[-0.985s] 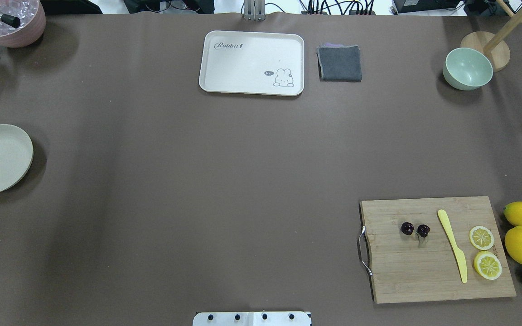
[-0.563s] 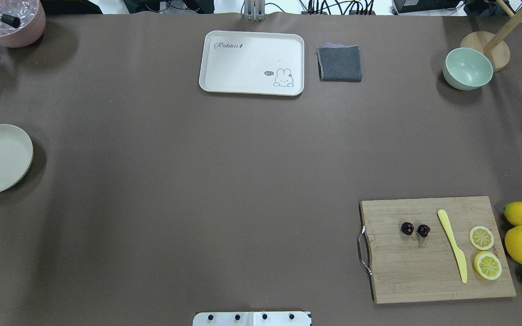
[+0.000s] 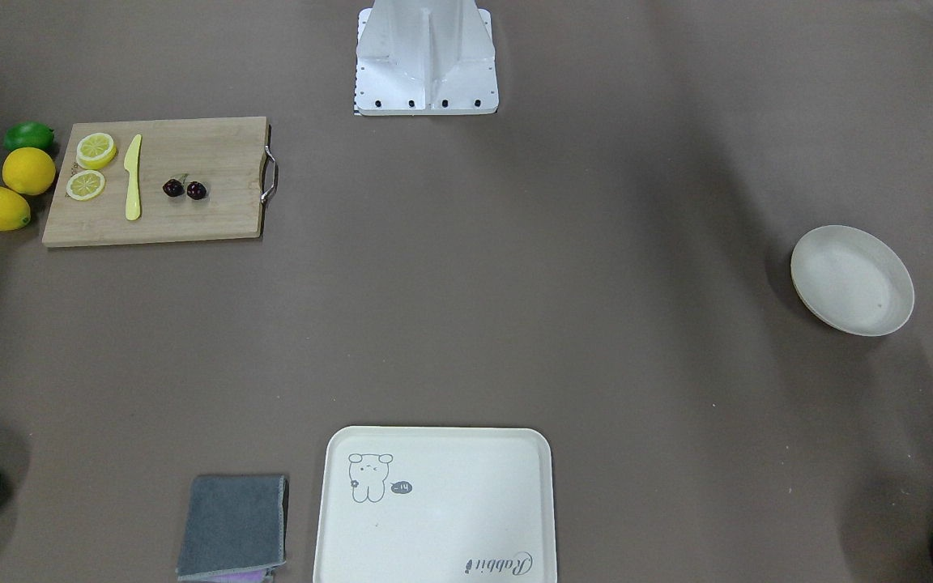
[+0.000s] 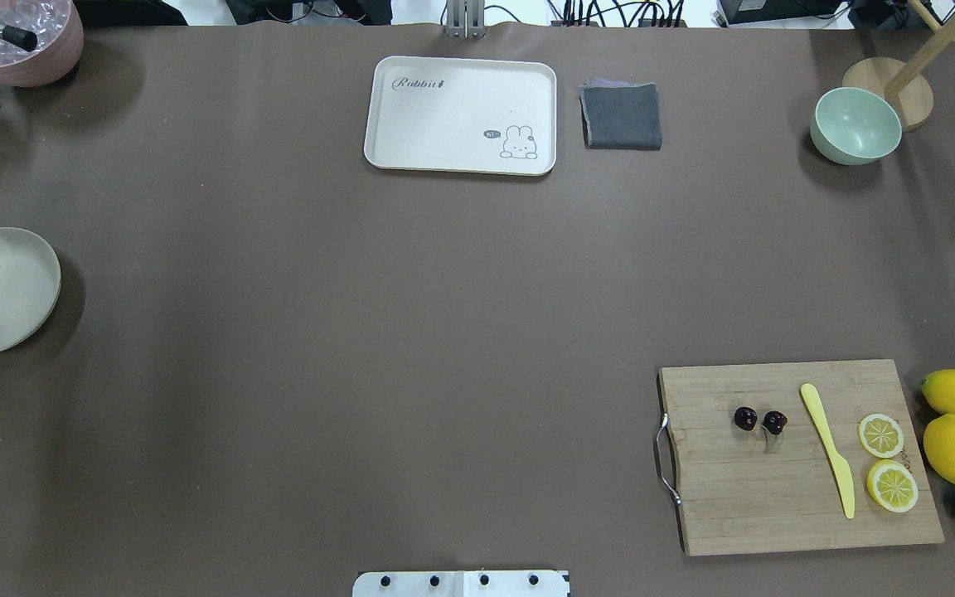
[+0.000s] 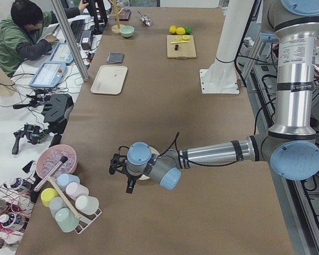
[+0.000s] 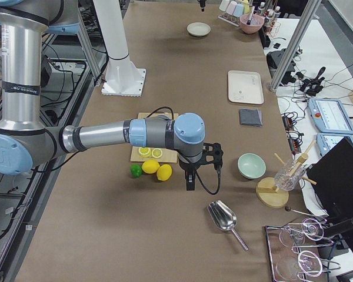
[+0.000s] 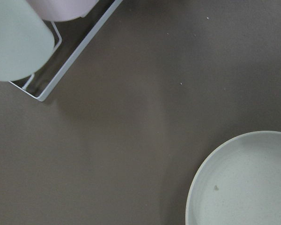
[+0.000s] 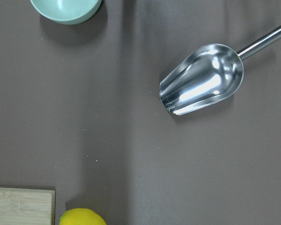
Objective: Place red cherry on plate
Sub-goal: 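Drag the white plate away from the table edge with the left gripper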
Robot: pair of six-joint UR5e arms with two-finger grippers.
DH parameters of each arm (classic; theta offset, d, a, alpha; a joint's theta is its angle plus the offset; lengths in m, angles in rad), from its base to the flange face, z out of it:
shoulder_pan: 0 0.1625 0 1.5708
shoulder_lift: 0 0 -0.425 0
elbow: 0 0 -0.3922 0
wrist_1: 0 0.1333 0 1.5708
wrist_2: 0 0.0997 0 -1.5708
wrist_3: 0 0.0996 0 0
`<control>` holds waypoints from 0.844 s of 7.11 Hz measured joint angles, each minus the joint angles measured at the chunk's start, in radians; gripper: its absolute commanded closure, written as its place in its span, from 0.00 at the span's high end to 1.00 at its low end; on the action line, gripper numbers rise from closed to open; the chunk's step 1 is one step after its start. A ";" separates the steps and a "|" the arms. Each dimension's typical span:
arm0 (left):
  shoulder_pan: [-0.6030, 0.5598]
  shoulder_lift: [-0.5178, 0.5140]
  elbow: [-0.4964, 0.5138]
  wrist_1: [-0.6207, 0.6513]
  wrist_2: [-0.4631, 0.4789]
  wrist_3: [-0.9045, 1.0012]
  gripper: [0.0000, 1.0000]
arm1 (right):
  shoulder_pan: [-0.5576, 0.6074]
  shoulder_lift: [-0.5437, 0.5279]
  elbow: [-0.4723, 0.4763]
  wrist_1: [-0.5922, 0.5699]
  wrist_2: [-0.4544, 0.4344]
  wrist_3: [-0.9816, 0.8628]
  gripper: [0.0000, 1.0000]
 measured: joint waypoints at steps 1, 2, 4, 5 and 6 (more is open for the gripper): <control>0.034 0.000 0.025 -0.064 0.002 -0.067 0.98 | -0.001 0.000 -0.001 0.008 0.000 0.001 1.00; 0.069 -0.003 0.043 -0.109 0.005 -0.114 0.98 | -0.001 0.000 -0.002 0.013 -0.001 0.001 1.00; 0.129 -0.011 0.064 -0.139 0.008 -0.160 0.98 | -0.001 -0.001 -0.002 0.015 -0.001 0.001 1.00; 0.145 -0.013 0.071 -0.142 0.008 -0.165 0.98 | -0.001 -0.001 -0.002 0.016 -0.001 0.001 1.00; 0.153 -0.014 0.078 -0.144 0.007 -0.167 0.98 | -0.001 -0.002 -0.002 0.016 -0.002 0.002 1.00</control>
